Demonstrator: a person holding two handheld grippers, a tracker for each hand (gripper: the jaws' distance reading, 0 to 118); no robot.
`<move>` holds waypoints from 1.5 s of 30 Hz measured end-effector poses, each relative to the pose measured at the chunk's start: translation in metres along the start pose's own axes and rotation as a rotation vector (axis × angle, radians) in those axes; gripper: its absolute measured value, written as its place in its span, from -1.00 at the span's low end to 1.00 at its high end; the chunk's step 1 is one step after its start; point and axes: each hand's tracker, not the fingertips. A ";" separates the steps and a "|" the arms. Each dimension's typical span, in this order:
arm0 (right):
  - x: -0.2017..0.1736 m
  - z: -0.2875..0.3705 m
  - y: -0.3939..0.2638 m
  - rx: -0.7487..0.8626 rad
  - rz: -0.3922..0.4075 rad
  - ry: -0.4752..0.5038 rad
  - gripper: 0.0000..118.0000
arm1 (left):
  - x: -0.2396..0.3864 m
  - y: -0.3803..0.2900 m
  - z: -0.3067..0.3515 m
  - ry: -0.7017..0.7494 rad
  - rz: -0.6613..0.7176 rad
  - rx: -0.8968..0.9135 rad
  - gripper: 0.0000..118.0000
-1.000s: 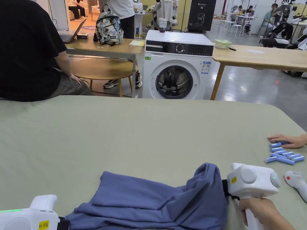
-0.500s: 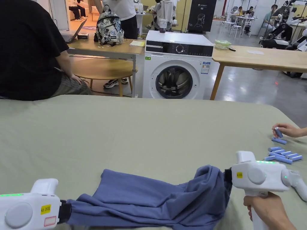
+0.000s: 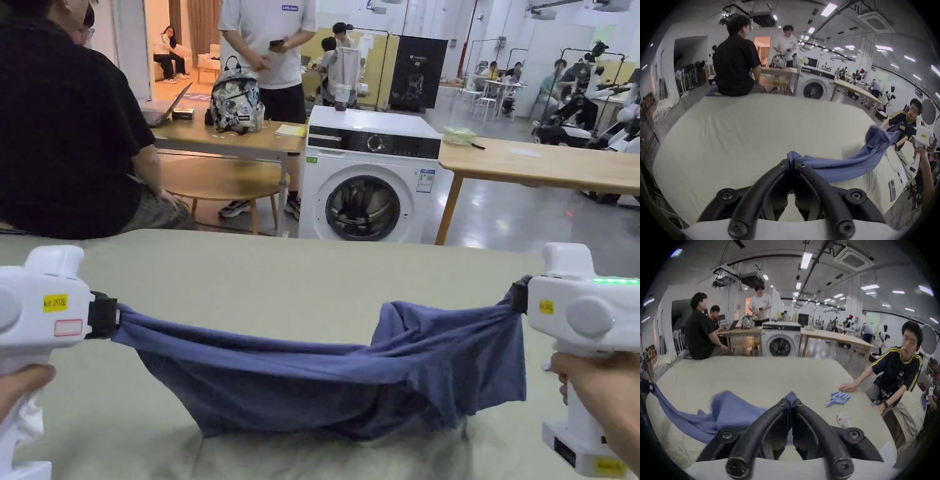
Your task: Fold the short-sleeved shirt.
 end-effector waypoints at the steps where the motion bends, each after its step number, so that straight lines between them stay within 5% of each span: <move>1: -0.001 0.006 0.011 0.002 -0.001 0.012 -0.97 | -0.002 0.013 0.006 0.001 -0.001 0.017 -1.00; 20: -0.041 0.046 0.142 0.257 0.014 -0.069 -0.97 | -0.023 0.176 0.018 0.133 -0.062 0.226 -1.00; 45: -0.068 0.000 0.274 0.410 -0.010 -0.135 -0.97 | -0.006 0.308 0.010 0.228 -0.067 0.416 -1.00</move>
